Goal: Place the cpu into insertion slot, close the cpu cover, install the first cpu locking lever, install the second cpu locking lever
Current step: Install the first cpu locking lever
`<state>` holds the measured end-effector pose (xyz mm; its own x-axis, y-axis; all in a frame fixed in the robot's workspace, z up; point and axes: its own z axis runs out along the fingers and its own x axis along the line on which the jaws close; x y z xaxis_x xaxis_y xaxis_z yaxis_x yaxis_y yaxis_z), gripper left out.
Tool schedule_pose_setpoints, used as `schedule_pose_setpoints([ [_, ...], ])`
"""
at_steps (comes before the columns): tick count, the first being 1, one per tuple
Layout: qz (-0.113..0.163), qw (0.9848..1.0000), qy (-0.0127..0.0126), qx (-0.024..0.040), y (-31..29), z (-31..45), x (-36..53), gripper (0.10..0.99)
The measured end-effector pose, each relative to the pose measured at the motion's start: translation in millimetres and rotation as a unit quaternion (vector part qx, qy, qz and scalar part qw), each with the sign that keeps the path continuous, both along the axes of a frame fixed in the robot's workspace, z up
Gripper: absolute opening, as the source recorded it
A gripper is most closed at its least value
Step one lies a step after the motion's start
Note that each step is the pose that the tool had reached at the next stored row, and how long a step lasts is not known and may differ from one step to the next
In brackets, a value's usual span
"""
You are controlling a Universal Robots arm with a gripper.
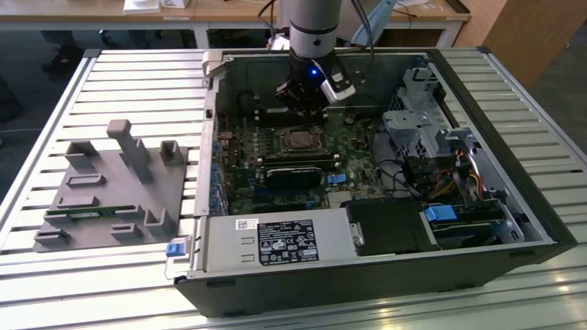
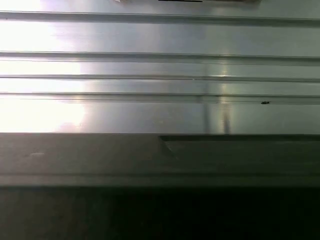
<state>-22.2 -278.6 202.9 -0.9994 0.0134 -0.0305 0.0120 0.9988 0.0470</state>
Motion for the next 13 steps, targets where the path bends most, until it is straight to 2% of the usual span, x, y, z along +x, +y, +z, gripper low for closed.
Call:
schedule_pose_setpoints([
  [13, 0.0, 1.0, 0.0019, -0.0026, 0.2, -4.1, 1.0, 0.118],
])
